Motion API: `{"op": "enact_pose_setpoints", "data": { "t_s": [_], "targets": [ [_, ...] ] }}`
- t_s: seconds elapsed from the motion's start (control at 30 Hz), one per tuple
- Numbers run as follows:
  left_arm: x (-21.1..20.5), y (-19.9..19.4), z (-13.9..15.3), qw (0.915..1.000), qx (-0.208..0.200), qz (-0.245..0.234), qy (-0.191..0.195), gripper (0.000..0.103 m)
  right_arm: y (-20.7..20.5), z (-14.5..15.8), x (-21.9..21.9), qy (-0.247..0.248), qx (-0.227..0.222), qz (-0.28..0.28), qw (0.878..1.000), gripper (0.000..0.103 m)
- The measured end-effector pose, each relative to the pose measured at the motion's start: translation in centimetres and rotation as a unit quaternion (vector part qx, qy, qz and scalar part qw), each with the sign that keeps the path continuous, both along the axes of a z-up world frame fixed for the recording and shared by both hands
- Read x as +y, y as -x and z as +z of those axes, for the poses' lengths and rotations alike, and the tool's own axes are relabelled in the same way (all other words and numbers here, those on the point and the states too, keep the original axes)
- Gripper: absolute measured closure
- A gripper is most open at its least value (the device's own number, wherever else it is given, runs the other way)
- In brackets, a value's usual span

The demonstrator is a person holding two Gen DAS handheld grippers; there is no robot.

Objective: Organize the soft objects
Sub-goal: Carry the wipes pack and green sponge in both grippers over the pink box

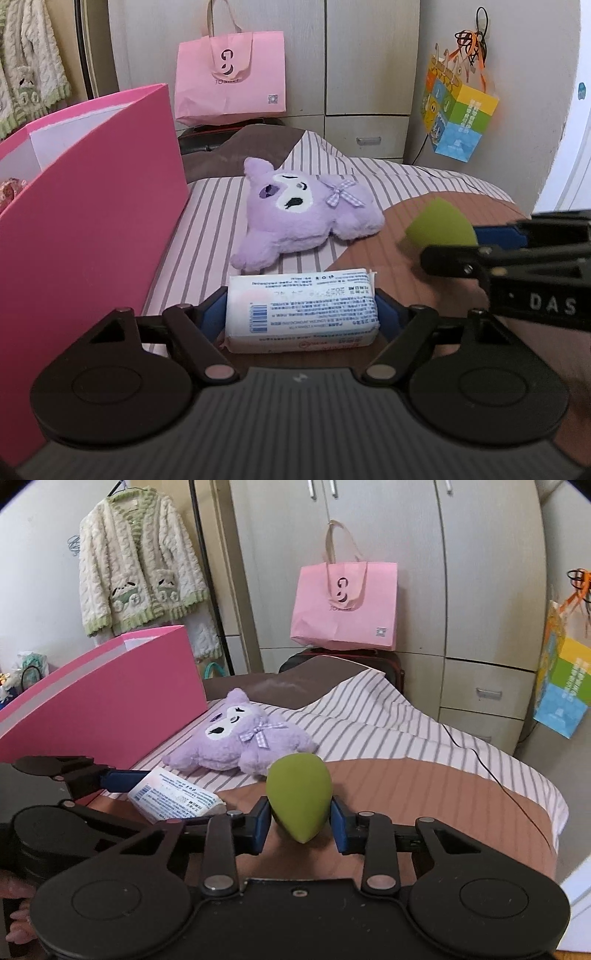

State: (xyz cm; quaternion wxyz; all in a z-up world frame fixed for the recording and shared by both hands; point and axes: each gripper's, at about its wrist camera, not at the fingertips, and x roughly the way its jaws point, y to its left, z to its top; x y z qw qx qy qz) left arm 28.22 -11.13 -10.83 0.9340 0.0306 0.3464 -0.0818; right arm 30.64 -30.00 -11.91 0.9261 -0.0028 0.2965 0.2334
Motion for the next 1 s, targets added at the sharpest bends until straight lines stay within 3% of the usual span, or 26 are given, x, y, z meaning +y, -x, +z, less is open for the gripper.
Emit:
{"op": "enact_pose_setpoints", "data": {
  "t_s": [0.4,0.6,0.87,1.0],
  "targets": [
    [1.4,3.8,1.4,0.9987,-0.02,-0.016,0.045,0.024,4.4,-0.3,0.1,0.003,-0.005,-0.042,0.999,0.065],
    [1.6,6.2,2.1,0.9978,-0.03,-0.038,0.044,0.025,7.0,-0.6,0.7,-0.005,-0.001,-0.065,0.998,0.065],
    [3.8,9.5,2.7,0.9943,-0.011,-0.063,0.085,0.024,11.1,-0.7,1.8,0.007,0.001,-0.087,0.996,0.064],
    [5.3,10.7,2.4,0.99,0.02,-0.079,0.116,0.024,12.9,-0.3,2.4,0.011,-0.006,-0.083,0.996,0.064]
  ]
}}
